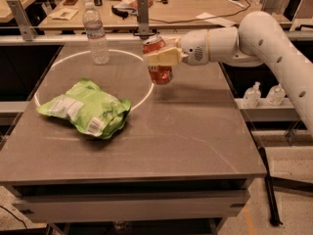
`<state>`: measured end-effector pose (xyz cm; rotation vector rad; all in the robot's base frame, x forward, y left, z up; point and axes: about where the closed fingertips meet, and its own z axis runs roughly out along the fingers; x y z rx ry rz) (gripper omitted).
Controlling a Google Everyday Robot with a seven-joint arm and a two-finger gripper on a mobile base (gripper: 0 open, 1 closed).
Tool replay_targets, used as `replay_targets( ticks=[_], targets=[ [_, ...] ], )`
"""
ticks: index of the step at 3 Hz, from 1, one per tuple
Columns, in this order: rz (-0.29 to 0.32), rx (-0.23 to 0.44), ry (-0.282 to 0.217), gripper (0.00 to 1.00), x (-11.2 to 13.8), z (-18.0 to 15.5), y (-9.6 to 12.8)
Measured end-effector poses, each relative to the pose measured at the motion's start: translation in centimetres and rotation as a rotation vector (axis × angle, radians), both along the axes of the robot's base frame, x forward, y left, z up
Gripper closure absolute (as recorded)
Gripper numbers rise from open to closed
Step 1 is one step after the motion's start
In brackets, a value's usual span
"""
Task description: Place coke can upright
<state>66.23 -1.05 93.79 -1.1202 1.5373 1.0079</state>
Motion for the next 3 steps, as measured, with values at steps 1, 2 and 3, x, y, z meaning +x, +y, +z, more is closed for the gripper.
replay_targets(
  ticks=[1, 2, 3],
  targets=[
    [0.029, 0.010, -0.043, 1.00, -0.6, -1.5, 0.2],
    [0.010, 0.048, -0.059, 1.00, -0.9, -2.6, 0.6],
    [-0.029, 0.090, -0.064, 1.00, -0.9, -3.4, 0.9]
  ],
)
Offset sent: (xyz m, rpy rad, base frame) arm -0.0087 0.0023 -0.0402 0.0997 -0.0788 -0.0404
